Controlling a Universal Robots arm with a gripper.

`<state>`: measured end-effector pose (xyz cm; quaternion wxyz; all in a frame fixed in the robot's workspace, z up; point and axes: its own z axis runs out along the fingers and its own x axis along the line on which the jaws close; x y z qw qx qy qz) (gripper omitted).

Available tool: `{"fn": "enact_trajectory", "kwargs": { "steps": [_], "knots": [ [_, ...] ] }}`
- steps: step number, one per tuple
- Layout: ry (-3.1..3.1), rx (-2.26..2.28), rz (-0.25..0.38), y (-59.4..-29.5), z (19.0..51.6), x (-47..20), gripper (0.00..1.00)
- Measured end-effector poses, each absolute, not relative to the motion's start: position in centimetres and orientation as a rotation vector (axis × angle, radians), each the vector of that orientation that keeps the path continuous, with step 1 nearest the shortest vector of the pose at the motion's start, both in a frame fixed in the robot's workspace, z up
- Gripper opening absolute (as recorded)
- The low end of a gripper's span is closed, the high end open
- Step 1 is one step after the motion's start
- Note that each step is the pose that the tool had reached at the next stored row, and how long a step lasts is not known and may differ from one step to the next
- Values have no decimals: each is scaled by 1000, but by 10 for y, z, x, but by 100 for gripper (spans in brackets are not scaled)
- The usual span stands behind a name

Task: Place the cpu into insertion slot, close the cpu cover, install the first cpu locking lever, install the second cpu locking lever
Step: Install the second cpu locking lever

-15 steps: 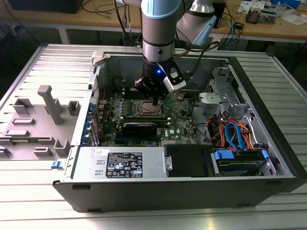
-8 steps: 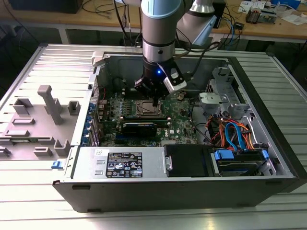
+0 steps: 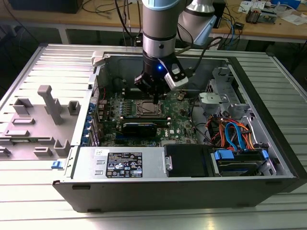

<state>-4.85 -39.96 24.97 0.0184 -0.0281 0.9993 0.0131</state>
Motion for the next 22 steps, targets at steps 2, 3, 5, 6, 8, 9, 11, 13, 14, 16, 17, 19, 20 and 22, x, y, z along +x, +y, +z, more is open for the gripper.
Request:
{"fn": "enact_trajectory", "kwargs": {
  "steps": [2,3,5,6,8,9,11,13,14,16,17,19,20,22],
  "knots": [
    [3103,-87,42,-407,250,-49,11],
    [3103,-87,43,-411,250,-49,11],
    [3103,-87,42,-419,250,-49,11],
    [3103,-87,42,-421,250,-50,11],
    [3103,-87,42,-424,250,-50,11],
    [3103,-87,43,-424,250,-50,11],
    [3103,-87,42,-424,250,-50,11],
    [3103,-87,42,-424,250,-50,11],
    [3103,-87,42,-424,250,-51,11],
    [3103,-87,42,-425,250,-51,11],
    [3103,-87,42,-425,250,-51,11],
    [3103,-87,43,-425,250,-51,11],
    [3103,-87,42,-425,250,-51,11],
    [3103,-87,43,-425,250,-51,11]
  ]
}}
